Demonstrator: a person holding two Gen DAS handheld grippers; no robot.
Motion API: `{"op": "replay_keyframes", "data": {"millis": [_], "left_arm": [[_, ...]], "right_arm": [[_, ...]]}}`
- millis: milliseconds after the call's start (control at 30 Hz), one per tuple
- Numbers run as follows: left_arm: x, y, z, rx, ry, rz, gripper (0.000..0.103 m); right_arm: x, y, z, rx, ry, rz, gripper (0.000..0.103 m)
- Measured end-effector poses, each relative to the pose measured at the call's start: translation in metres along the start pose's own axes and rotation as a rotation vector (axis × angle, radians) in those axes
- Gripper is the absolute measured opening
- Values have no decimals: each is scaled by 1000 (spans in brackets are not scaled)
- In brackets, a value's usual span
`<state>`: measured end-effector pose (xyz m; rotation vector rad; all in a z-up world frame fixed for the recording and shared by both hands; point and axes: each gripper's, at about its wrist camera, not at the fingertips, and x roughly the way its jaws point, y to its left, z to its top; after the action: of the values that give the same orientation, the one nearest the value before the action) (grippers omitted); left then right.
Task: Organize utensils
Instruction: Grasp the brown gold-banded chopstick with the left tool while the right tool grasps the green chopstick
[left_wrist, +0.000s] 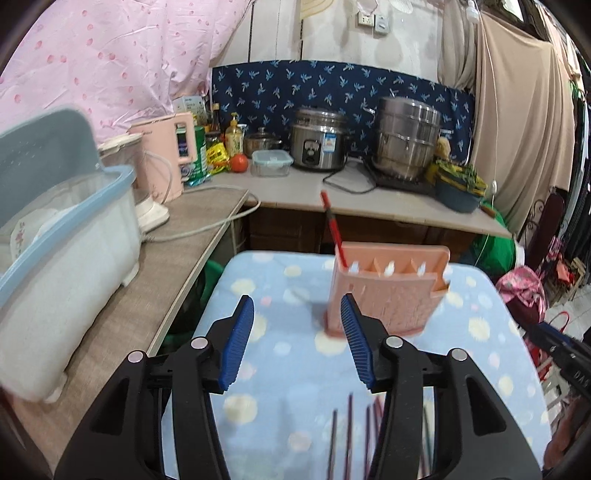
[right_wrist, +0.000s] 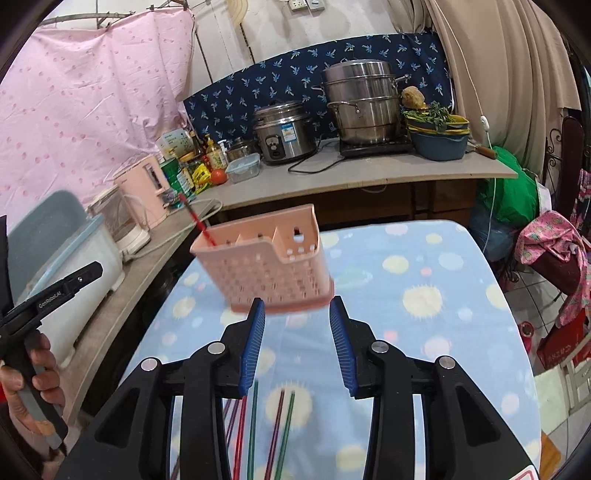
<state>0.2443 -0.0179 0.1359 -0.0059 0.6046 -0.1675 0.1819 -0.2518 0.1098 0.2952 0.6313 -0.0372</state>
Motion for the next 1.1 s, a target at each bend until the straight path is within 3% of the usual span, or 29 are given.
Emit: {"op": "replay_keyframes", "data": {"millis": [267, 600, 833, 1100], "left_arm": [[-35, 12, -81, 40, 64, 41, 47], [-50, 10, -159, 39, 159, 12, 51], [-51, 9, -205, 16, 217, 2, 51], [-58, 8, -224, 17, 245, -21, 55]], "right_arm": [[-38, 7, -87, -12, 88, -24, 36], [-57, 27, -187, -54, 163, -77, 36], [-54, 37, -222, -84, 194, -107, 36], [-47, 41, -240, -86, 221, -112, 35]]}}
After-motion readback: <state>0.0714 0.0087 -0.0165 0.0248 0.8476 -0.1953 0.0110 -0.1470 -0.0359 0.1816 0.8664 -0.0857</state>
